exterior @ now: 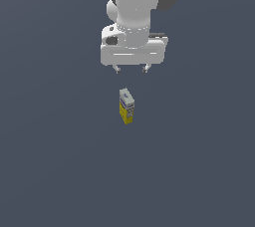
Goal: Pick up the object and move it to a goal position.
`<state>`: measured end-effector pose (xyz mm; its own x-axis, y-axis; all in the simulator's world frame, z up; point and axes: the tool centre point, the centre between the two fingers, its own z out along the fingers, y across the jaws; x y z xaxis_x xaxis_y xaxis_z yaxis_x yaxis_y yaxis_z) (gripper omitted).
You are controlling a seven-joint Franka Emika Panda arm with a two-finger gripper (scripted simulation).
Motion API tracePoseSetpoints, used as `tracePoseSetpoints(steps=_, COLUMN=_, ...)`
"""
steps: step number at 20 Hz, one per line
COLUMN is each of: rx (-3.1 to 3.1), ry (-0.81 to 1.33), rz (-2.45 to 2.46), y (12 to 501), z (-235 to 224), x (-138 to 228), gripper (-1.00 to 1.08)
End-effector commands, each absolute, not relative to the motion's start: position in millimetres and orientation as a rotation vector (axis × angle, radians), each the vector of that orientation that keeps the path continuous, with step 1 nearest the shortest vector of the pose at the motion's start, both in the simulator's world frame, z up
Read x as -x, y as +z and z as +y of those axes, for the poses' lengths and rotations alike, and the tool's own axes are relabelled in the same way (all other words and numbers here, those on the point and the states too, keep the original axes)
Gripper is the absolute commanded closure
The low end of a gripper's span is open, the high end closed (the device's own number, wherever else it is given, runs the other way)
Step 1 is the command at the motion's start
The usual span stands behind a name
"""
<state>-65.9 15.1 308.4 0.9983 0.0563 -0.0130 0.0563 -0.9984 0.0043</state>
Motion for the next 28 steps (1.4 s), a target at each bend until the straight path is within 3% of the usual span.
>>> tracePoseSetpoints(steps=1, rx=-3.137, ry=-0.009, rz=0.086, y=311.2, z=15.3, x=64.4, gripper=-0.92)
tracePoseSetpoints(steps=12, rx=-3.134, ry=-0.01, rz=0.183, y=293.1, z=11.7, x=62.3, gripper=-0.92)
tracePoseSetpoints(steps=28, rx=-3.084, ry=-0.002, rz=0.6, y=218.4, z=-4.4, x=59.4, gripper=-0.92)
